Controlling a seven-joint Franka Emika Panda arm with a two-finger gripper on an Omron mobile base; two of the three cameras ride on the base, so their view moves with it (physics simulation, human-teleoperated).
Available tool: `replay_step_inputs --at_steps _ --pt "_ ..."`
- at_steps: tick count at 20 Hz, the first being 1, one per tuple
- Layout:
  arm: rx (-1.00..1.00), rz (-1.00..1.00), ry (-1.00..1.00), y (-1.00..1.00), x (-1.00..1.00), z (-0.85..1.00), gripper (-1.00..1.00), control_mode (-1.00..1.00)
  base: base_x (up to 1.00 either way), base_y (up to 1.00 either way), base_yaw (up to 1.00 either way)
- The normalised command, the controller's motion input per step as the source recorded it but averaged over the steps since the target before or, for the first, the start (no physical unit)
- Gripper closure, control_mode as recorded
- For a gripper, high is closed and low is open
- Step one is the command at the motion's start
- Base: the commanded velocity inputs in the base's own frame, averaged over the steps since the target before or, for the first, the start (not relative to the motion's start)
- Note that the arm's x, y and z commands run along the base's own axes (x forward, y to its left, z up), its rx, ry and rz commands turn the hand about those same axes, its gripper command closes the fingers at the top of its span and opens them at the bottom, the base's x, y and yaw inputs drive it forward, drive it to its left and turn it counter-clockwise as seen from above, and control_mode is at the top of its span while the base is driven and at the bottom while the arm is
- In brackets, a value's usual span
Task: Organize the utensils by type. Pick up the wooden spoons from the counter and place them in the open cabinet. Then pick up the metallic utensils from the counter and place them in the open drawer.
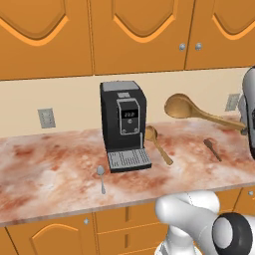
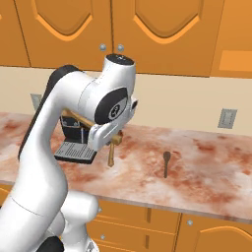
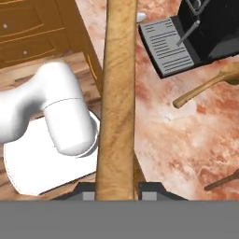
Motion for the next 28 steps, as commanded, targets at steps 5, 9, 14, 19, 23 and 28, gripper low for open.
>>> replay_step_inputs --at_steps 5,9,14,19,23,28 --pt "0.00 0.00 -0.16 0.79 0.00 0.12 1.00 -1.00 0.00 0.00 0.00" --pt "-0.02 0.00 -0.04 0.90 -0.03 0.00 1.00 -1.00 0.00 0.00 0.00" --pt "0.00 0.00 -0.11 0.57 -0.02 0.02 1.00 -1.00 0.00 0.00 0.00" --pt "-0.02 -0.03 -0.10 0.58 0.00 0.01 1.00 -1.00 0.00 0.00 0.00" --pt "0.00 -0.09 -0.01 0.38 0.01 0.00 1.00 -1.00 0.00 0.00 0.00" --pt "0.00 -0.10 0.00 0.19 0.00 0.00 1.00 -1.00 0.00 0.00 0.00"
